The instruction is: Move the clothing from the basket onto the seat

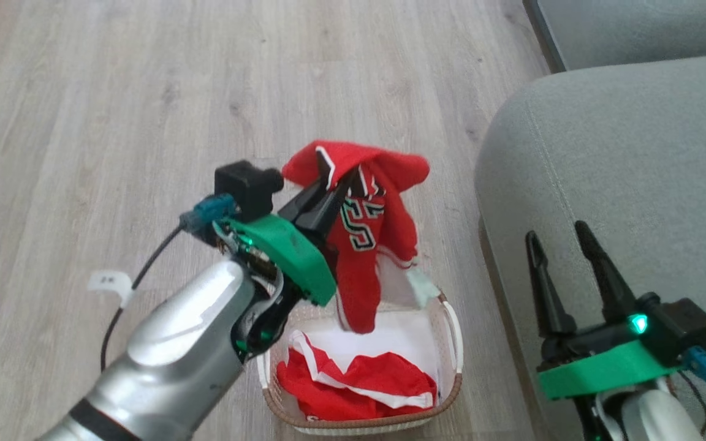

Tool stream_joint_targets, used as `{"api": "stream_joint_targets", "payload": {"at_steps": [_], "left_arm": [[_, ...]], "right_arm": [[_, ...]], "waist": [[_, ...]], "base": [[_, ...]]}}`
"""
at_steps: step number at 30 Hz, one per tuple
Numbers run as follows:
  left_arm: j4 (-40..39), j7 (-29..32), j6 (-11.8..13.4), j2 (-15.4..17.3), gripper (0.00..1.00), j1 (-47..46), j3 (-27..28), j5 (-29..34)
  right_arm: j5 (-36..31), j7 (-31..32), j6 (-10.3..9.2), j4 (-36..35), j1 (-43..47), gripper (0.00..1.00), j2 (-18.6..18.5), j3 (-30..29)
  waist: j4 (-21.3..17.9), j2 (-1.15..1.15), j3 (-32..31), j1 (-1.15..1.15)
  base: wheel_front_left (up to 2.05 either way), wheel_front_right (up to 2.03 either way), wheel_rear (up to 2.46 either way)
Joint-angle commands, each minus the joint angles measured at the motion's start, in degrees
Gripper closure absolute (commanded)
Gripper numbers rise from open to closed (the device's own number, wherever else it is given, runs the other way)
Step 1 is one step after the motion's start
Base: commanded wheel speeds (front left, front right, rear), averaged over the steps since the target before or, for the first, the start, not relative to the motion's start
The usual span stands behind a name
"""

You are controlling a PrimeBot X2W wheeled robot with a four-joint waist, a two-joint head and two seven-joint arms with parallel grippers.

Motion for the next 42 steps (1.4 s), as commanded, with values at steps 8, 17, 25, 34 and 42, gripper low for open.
{"api": "stream_joint_targets", "payload": {"at_steps": [8,17,25,34,42], "left_arm": [[-8.67,2.75,2.71,3.64,1.0,-6.51,4.34,-0.21],[-11.88,3.79,3.84,4.41,1.0,-6.29,4.08,-0.16],[-13.06,4.36,3.65,3.76,1.0,-6.47,3.1,-0.28],[-13.98,5.22,2.93,1.92,1.0,-6.61,0.81,-0.24],[-14.19,5.58,2.76,0.86,1.0,-6.55,-0.03,-0.7]], "right_arm": [[2.15,-0.36,-0.01,-1.32,-1.66,0.0,-2.07,7.03],[4.6,0.85,-0.01,2.31,-5.82,0.0,-4.36,12.58],[7.75,3.78,-0.01,11.12,-14.24,0.0,-6.48,19.55],[12.03,4.41,-0.01,24.33,-23.47,0.0,-6.25,28.03],[15.87,2.42,-0.01,33.18,-28.33,0.0,-3.38,33.21]], "waist": [[0.29,0.0,-0.27,0.01],[0.38,0.0,0.02,0.01],[2.01,0.0,-0.39,0.01],[4.47,0.0,-0.67,0.01],[5.67,0.0,-1.02,0.01]], "base": [[0.0,0.0,0.0],[0.0,0.0,0.0],[0.0,0.0,0.0],[0.0,0.0,0.0],[0.0,0.0,0.0]]}}
